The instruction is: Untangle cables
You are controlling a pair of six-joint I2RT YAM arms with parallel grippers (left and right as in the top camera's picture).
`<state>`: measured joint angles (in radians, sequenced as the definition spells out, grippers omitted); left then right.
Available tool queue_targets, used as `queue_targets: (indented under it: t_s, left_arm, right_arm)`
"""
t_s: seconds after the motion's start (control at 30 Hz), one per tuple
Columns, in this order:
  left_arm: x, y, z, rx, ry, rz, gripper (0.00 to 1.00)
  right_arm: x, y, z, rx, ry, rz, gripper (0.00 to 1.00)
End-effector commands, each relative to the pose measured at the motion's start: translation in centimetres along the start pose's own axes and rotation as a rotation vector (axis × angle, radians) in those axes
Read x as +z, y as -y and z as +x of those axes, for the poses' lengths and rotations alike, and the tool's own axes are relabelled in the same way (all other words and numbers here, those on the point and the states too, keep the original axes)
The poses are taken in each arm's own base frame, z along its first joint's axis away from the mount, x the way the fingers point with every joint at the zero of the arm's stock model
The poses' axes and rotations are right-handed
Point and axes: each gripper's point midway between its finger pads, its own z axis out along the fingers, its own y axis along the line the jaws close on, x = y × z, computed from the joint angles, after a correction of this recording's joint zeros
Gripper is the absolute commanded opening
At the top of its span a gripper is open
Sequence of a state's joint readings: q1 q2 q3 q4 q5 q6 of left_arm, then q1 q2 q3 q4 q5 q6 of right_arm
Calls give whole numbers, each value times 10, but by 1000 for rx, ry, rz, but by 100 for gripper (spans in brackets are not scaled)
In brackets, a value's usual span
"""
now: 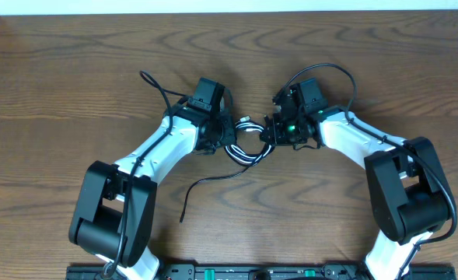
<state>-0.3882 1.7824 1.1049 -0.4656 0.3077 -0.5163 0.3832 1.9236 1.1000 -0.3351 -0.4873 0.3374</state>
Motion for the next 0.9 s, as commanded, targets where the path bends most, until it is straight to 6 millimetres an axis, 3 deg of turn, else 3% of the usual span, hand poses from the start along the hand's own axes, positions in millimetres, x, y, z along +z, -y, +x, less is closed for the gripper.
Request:
queue_targets:
  t_s: [0.0,0.1,0.23,0.63,0.87]
  left_arm:
    - [10,-16,1,23,0,-75,40]
    - [7,-28,-6,44,21,-110,40]
    - [2,-46,-5,-67,-12,-117,40]
    - [4,-39,16,-79,-97,-89,40]
    - [24,-46,31,-130,-159,-115,39]
  right_arm:
    - [6,0,-1,6,10,53,30]
    - [10,-1,2,-12,10,83,30]
    - [12,-1,2,-17,13,96,30]
    - [12,-1,2,-8,13,96,28]
    - [12,-1,2,-9,13,96,27]
